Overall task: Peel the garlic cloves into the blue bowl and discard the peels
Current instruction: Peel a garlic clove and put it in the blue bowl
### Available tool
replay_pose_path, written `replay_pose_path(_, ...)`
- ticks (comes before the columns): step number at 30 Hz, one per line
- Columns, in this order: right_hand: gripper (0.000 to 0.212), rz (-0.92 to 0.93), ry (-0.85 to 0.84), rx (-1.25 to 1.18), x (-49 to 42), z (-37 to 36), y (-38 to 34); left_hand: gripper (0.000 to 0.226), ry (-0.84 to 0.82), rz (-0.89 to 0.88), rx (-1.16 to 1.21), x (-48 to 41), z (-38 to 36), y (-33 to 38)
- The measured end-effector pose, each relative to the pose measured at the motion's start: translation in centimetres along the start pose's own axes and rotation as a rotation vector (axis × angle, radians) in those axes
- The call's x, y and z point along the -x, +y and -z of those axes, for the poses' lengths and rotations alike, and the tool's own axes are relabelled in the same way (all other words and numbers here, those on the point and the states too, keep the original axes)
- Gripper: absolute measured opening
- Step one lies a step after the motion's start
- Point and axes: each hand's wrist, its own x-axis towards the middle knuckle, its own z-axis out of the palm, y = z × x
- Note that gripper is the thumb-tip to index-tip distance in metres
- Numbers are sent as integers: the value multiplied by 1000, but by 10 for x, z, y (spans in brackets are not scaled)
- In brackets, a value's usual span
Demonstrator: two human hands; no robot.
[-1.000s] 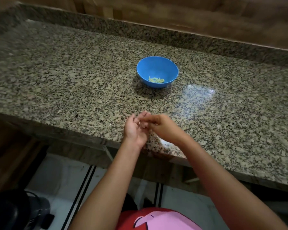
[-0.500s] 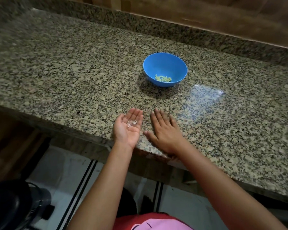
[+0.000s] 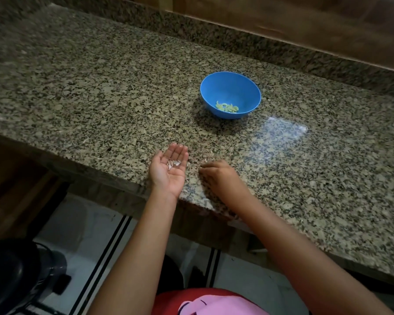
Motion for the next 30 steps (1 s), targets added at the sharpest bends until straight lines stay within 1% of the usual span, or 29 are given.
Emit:
replay_pose_path(5, 17, 9, 74, -10, 27, -5, -5, 37, -20, 4, -11, 11, -1, -8)
replay_pose_path(7, 15, -51, 101, -42, 26, -6, -9, 37, -12, 6, -11, 15, -2, -11)
replay_pose_path(8, 14, -124, 114, -116, 25, -4, -11, 37, -5, 8, -20, 17, -3, -13)
replay_pose_path(10, 14, -266, 175, -375, 20, 6, -20, 37, 13, 17, -91, 20, -3, -18)
replay_pose_path(11, 16, -286, 189, -493, 17, 12, -25, 38, 18, 32, -141, 22, -2, -21)
replay_pose_path(12, 20, -266, 180, -551, 12, 17, -29, 39, 21, 54, -177, 24, -1, -24)
replay_pose_path(14, 29, -210, 98, -567, 6, 24, -33, 40, 25, 92, -172, 28, -1, -28)
replay_pose_path(15, 31, -209, 69, -609, 3, 27, -33, 39, 27, 87, -139, 28, -2, -27)
replay_pose_path(17, 29, -243, 92, -739, -4, 32, -25, 38, 28, 32, -71, 27, 1, -25)
replay_pose_path(18, 28, -245, 110, -743, -9, 33, -18, 37, 25, -1, -48, 27, 4, -22)
replay_pose_path(19, 31, -228, 99, -667, -13, 33, -10, 37, 18, -28, -31, 27, 8, -20)
replay_pose_path(20, 37, -189, 48, -526, -18, 31, -2, 38, 8, -48, -13, 29, 11, -19)
replay_pose_path(23, 51, 5, -214, 30, -28, 13, 10, 39, 0, -99, 53, 34, 19, -19)
replay_pose_path(24, 53, 77, -267, 150, -27, 5, 11, 39, 4, -113, 77, 35, 20, -18)
replay_pose_path(25, 56, 144, -305, 208, -24, -2, 9, 39, 10, -125, 99, 36, 21, -17)
replay_pose_path(26, 58, 204, -337, 201, -18, -5, 7, 39, 21, -135, 125, 37, 22, -15)
replay_pose_path(28, 58, 277, -374, 5, -4, -5, 0, 39, 35, -146, 161, 39, 24, -13)
replay_pose_path(30, 50, 237, -355, -230, 2, 3, -5, 39, 13, -152, 167, 41, 26, -13)
